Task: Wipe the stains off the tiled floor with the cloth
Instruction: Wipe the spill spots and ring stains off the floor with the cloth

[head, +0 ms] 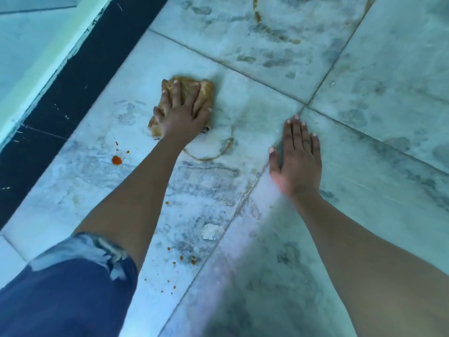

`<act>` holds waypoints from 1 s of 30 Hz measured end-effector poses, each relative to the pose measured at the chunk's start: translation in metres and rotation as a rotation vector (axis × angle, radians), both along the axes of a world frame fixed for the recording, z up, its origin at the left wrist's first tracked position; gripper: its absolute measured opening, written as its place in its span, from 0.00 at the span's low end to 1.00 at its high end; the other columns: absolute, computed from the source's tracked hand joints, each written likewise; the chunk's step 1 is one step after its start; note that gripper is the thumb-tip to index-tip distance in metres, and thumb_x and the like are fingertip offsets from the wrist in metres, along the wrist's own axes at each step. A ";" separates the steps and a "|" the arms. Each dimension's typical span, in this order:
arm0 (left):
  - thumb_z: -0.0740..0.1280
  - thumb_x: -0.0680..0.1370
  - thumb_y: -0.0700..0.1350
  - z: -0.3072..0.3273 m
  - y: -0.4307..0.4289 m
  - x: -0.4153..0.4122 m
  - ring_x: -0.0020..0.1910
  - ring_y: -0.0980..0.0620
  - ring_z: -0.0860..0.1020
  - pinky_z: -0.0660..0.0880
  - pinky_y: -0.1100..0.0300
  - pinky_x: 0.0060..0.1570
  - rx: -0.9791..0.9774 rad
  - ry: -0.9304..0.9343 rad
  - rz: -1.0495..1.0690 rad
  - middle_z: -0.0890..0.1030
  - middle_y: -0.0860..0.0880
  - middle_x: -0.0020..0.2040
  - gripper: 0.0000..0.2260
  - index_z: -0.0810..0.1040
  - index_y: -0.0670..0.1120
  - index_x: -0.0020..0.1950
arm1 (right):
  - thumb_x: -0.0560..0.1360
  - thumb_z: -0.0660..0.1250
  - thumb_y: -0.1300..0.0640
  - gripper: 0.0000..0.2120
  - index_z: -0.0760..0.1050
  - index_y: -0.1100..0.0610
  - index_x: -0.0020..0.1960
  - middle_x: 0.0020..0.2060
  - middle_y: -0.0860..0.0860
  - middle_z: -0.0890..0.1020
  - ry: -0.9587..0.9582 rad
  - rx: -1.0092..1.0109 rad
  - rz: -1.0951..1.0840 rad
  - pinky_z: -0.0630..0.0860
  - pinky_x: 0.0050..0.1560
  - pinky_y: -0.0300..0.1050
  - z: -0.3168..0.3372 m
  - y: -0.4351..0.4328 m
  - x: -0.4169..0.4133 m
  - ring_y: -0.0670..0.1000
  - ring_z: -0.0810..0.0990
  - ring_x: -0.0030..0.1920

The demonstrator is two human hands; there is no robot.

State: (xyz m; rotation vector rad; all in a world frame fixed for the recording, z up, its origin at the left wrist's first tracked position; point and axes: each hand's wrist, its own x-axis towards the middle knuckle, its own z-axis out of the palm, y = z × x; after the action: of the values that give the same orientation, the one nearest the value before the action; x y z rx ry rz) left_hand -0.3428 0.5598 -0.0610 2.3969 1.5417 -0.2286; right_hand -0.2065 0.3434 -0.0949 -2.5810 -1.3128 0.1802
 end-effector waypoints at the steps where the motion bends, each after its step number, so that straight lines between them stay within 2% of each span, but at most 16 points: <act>1: 0.50 0.78 0.66 -0.001 -0.006 0.013 0.76 0.43 0.41 0.42 0.38 0.71 0.007 -0.001 -0.028 0.42 0.51 0.78 0.27 0.48 0.64 0.75 | 0.76 0.45 0.46 0.33 0.55 0.62 0.76 0.75 0.58 0.58 -0.002 0.005 0.000 0.49 0.74 0.53 0.000 0.000 0.000 0.57 0.57 0.75; 5: 0.48 0.78 0.65 -0.006 -0.083 0.013 0.76 0.43 0.42 0.44 0.39 0.70 0.053 0.016 -0.361 0.43 0.52 0.78 0.25 0.47 0.65 0.75 | 0.76 0.47 0.46 0.32 0.57 0.63 0.75 0.74 0.60 0.60 -0.008 0.013 -0.011 0.52 0.73 0.55 -0.001 -0.001 0.000 0.58 0.59 0.74; 9: 0.43 0.75 0.67 -0.007 -0.104 -0.060 0.77 0.45 0.44 0.47 0.39 0.71 0.052 -0.038 -0.599 0.43 0.55 0.77 0.26 0.45 0.66 0.72 | 0.76 0.45 0.43 0.34 0.54 0.61 0.76 0.75 0.58 0.57 -0.009 -0.007 -0.011 0.49 0.74 0.53 -0.003 0.000 0.001 0.56 0.55 0.75; 12: 0.45 0.74 0.67 -0.006 -0.061 -0.091 0.77 0.47 0.45 0.48 0.41 0.72 0.022 -0.052 -0.509 0.44 0.57 0.77 0.27 0.48 0.65 0.73 | 0.75 0.42 0.42 0.35 0.53 0.61 0.76 0.76 0.57 0.56 -0.026 -0.018 -0.007 0.47 0.74 0.51 -0.002 -0.003 -0.001 0.55 0.54 0.76; 15: 0.50 0.79 0.63 0.001 -0.015 -0.066 0.77 0.48 0.43 0.46 0.42 0.72 -0.039 -0.053 -0.259 0.44 0.56 0.78 0.23 0.51 0.66 0.74 | 0.76 0.40 0.42 0.34 0.48 0.60 0.77 0.77 0.55 0.51 -0.004 -0.083 0.007 0.43 0.74 0.50 0.004 -0.001 0.001 0.53 0.49 0.76; 17: 0.50 0.81 0.60 0.005 -0.014 -0.040 0.76 0.46 0.42 0.44 0.41 0.71 -0.057 -0.029 -0.196 0.43 0.55 0.78 0.22 0.50 0.66 0.74 | 0.80 0.44 0.44 0.31 0.43 0.58 0.77 0.77 0.54 0.45 0.037 -0.154 0.013 0.40 0.75 0.48 0.008 0.003 0.003 0.51 0.44 0.77; 20: 0.49 0.81 0.59 0.005 -0.061 -0.025 0.76 0.45 0.41 0.43 0.41 0.71 -0.033 -0.005 -0.372 0.42 0.54 0.78 0.22 0.48 0.66 0.74 | 0.81 0.46 0.46 0.30 0.39 0.58 0.77 0.77 0.53 0.42 0.101 -0.220 -0.033 0.39 0.74 0.47 0.014 0.002 -0.005 0.50 0.41 0.76; 22: 0.47 0.80 0.62 0.000 -0.093 -0.044 0.76 0.47 0.41 0.43 0.42 0.72 -0.008 -0.025 -0.576 0.43 0.54 0.78 0.22 0.47 0.66 0.74 | 0.80 0.44 0.46 0.30 0.42 0.59 0.77 0.77 0.55 0.45 0.077 -0.173 -0.038 0.40 0.74 0.47 0.011 -0.003 -0.024 0.52 0.44 0.76; 24: 0.42 0.76 0.64 -0.004 -0.091 -0.073 0.77 0.49 0.42 0.44 0.44 0.72 -0.002 -0.064 -0.648 0.45 0.55 0.78 0.23 0.45 0.67 0.72 | 0.75 0.39 0.44 0.34 0.45 0.60 0.77 0.77 0.55 0.47 0.050 -0.105 -0.015 0.40 0.74 0.47 0.008 -0.006 -0.045 0.52 0.47 0.77; 26: 0.43 0.76 0.64 -0.007 -0.065 -0.092 0.77 0.50 0.43 0.45 0.43 0.72 0.010 -0.089 -0.476 0.45 0.56 0.78 0.24 0.47 0.67 0.72 | 0.73 0.36 0.43 0.36 0.47 0.60 0.77 0.77 0.55 0.49 0.035 -0.066 0.022 0.40 0.73 0.47 0.003 -0.002 -0.064 0.53 0.48 0.76; 30: 0.50 0.81 0.57 -0.006 -0.047 -0.082 0.77 0.45 0.42 0.42 0.40 0.72 0.025 -0.121 0.192 0.45 0.52 0.79 0.21 0.53 0.63 0.75 | 0.76 0.45 0.46 0.32 0.59 0.63 0.74 0.74 0.58 0.60 0.072 0.009 0.088 0.48 0.72 0.51 0.002 0.017 -0.096 0.56 0.60 0.74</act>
State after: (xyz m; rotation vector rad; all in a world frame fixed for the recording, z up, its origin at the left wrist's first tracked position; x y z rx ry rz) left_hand -0.4246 0.5129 -0.0666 2.2168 1.7119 -0.0243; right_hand -0.3026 0.3607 -0.0924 -2.4870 -1.3979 0.2802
